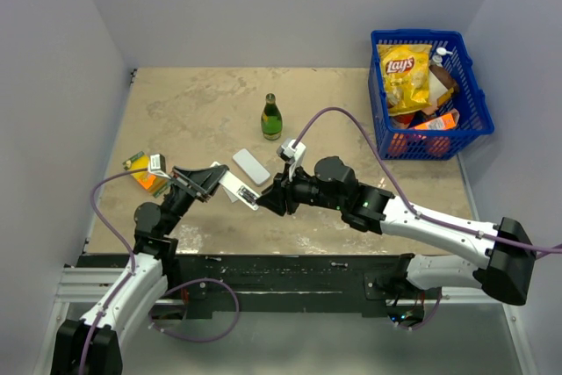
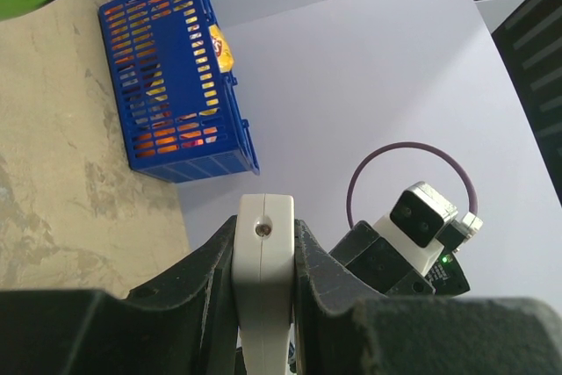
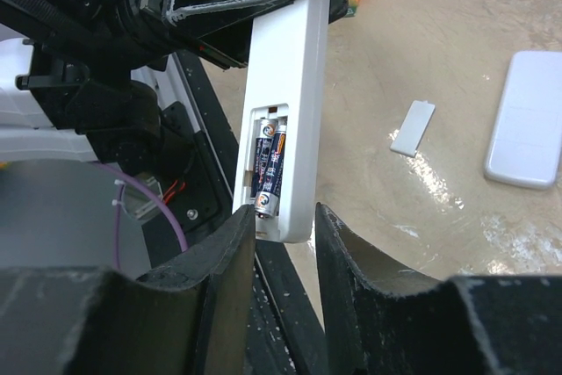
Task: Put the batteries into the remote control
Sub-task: Load the battery into the remote control.
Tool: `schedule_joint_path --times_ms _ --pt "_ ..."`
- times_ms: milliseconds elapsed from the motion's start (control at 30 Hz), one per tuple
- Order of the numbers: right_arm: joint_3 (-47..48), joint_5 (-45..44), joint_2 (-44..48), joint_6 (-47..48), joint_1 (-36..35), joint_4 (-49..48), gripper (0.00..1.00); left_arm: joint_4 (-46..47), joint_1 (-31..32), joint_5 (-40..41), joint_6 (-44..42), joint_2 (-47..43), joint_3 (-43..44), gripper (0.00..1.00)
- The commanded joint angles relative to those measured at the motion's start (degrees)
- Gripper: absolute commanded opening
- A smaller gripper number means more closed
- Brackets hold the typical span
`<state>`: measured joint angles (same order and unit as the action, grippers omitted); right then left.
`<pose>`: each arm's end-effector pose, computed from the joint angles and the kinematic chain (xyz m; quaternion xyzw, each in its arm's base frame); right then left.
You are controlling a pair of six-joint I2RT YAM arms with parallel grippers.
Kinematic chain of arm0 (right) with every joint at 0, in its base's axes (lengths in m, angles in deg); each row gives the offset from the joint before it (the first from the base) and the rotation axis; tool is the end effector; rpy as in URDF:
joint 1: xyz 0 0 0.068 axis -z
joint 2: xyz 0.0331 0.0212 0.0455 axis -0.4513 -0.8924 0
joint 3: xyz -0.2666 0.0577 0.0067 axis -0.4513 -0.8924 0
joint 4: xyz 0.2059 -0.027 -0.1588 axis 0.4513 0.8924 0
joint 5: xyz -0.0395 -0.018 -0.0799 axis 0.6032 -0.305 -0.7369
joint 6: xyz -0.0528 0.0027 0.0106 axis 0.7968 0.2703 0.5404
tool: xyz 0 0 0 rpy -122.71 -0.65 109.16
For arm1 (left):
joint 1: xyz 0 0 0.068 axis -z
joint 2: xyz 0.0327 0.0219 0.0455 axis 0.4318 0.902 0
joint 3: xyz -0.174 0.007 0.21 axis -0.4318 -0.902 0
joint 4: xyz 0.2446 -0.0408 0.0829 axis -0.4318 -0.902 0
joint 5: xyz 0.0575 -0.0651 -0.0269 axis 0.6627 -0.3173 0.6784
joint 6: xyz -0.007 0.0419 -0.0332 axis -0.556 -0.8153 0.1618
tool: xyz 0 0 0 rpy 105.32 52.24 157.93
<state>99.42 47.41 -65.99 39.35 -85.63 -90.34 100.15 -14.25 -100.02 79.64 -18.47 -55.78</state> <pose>0.1373 0.2391 0.3070 -0.3069 0.7226 0.4498 0.4258 0.1390 -0.0419 0.2123 -0.2518 0.5594 -0.6775 0.4058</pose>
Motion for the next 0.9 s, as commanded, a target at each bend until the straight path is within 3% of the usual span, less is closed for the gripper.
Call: schedule_joint_path --times_ms 0,867 --pt "1.65 -0.11 -0.06 -0.25 0.27 -2.88 0.36 2.22 0.18 -1.34 1.34 -0.55 0.05 0.00" --pt "5.16 1.12 -4.37 0.01 0.45 -0.51 0.23 9.24 0.18 -7.75 1.52 2.34 2.51 0.00"
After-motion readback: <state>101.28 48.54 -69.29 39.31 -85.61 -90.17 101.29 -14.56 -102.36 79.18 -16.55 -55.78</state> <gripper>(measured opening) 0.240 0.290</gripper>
